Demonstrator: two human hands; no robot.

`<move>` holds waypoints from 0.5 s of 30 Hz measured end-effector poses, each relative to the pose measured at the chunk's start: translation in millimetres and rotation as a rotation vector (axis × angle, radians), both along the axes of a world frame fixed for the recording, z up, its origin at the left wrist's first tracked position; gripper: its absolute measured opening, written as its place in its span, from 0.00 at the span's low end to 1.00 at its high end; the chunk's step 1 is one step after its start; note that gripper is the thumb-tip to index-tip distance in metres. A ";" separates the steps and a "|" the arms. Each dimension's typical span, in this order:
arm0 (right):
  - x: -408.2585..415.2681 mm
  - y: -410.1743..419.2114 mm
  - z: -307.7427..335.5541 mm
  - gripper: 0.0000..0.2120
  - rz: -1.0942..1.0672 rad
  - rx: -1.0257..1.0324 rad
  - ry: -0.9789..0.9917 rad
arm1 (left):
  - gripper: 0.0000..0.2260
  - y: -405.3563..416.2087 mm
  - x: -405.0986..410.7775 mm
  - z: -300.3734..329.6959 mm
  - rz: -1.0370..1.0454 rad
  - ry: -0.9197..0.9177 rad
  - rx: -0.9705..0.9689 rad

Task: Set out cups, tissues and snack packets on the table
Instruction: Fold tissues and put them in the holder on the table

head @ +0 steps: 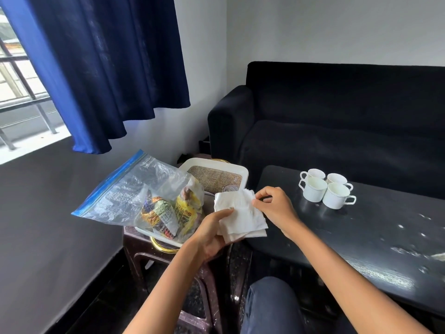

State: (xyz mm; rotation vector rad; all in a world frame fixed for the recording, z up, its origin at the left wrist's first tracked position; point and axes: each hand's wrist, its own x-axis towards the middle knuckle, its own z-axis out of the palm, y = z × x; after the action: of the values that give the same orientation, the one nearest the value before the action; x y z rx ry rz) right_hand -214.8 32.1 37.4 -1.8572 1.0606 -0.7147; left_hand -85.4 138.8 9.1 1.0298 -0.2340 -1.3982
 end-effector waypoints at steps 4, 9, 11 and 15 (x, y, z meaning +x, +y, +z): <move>-0.5 0.7 0.4 0.15 -0.016 -0.075 0.014 | 0.06 -1.1 -1.2 -3.2 0.011 -0.143 0.053; 4.6 1.9 11.0 0.18 0.243 -0.355 0.251 | 0.11 -1.2 -3.9 -7.7 -0.120 -0.315 0.083; 6.9 2.7 9.0 0.20 0.367 -0.353 0.406 | 0.09 -0.7 -5.0 -8.3 -0.168 -0.325 0.076; 3.8 4.8 2.0 0.18 0.380 -0.191 0.497 | 0.09 0.4 -4.3 -8.3 -0.178 -0.324 0.048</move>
State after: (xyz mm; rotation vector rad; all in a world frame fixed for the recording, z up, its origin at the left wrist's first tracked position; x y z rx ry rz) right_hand -211.0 36.9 39.4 -2.3893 0.9127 -0.1314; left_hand -89.8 139.2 0.8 1.3000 -0.5435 -1.3950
